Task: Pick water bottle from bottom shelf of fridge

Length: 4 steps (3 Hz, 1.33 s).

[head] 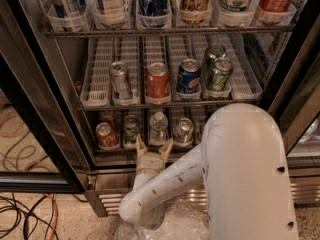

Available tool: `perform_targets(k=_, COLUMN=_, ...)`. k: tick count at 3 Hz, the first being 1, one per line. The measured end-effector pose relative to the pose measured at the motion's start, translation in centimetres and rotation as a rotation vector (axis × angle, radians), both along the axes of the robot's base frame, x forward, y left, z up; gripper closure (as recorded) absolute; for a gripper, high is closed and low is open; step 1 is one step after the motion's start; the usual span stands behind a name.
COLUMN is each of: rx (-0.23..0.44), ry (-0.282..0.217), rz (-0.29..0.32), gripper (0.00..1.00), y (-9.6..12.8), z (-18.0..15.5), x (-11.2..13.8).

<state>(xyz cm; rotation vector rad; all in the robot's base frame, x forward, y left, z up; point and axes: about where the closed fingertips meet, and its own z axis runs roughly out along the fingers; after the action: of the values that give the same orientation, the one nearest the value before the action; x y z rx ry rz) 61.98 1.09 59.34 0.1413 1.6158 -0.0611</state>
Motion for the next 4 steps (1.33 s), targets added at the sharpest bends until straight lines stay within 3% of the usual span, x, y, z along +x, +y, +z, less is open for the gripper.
perform_targets(k=4, rx=0.004, ry=-0.062, rz=-0.045, gripper=0.30, y=-1.2, z=1.0, x=3.6)
